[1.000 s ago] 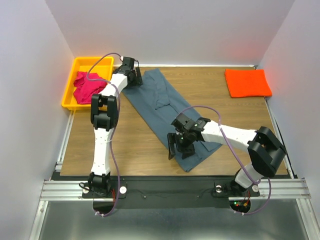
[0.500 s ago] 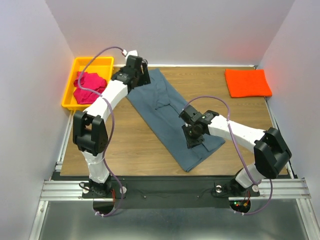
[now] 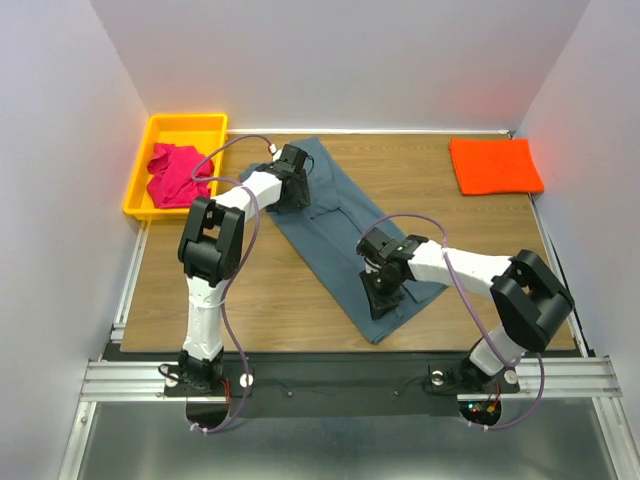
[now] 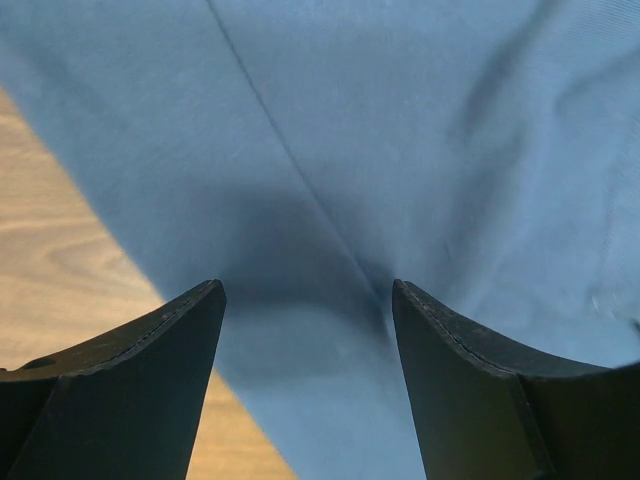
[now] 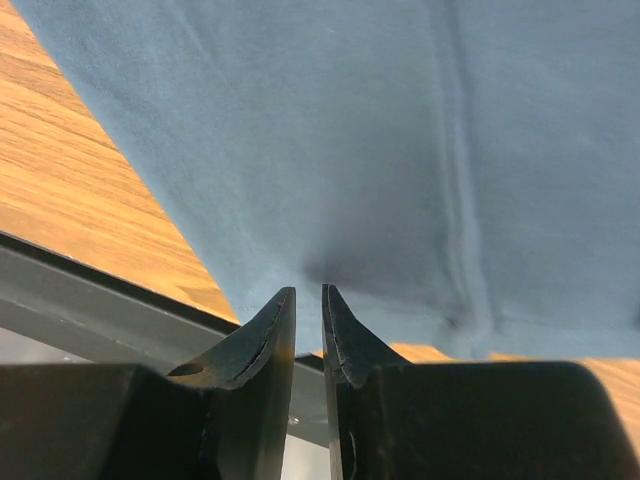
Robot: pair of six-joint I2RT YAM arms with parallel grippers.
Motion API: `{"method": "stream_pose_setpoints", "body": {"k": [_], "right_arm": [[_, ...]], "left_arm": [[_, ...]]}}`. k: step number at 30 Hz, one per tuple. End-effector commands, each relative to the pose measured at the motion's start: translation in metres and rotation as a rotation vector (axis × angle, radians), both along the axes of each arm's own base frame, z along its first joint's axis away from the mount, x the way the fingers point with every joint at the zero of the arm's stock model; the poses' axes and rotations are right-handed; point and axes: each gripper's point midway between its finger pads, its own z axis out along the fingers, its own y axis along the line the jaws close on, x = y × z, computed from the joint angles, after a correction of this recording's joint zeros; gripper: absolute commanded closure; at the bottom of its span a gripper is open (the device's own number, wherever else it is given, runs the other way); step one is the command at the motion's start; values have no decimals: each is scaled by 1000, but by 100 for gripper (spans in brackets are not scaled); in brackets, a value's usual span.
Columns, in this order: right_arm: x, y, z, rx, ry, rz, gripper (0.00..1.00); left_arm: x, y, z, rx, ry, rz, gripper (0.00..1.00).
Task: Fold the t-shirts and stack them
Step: Fold the tshirt
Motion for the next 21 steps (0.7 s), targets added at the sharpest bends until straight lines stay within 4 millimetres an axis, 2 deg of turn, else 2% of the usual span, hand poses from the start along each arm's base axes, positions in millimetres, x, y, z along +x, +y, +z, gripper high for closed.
{"method": "stream_pose_setpoints", "body": {"k": [1,3,6,9,10,11,13,14,15,17,20,21], "right_arm": [[-5,23,-6,66,27,18,78],[-9,27,-11,64,55,17,77],[-11,39,-14,83,73,21,77],[-12,66,-12,140,90,25,77],[-14,73,-16,149,112,28,77],[-10,84,-12,174,104,28,77],[-9,104,-11,206,102,35,77],[-3,118,-11,223,92,38,77],[-3,125,-12,229,92,40,77],[7,141,-14,245,79,34,77],[22,153,-12,253,43,17,77],[29,161,-5,270,21,17,77]], "left_arm": [[24,-4,17,-9,-58,18,21],[25,0,0,21,-22,23,21],[37,5,-3,27,-17,37,21],[50,9,-10,35,-10,37,21],[50,13,-22,56,20,34,21],[60,13,-14,51,-2,36,21],[67,21,-23,69,17,37,21],[77,20,-15,61,-7,38,21],[82,26,-20,64,-1,46,21],[93,27,-13,55,-28,38,21],[106,27,-7,44,-63,21,20],[109,26,-4,35,-77,11,20]]}}
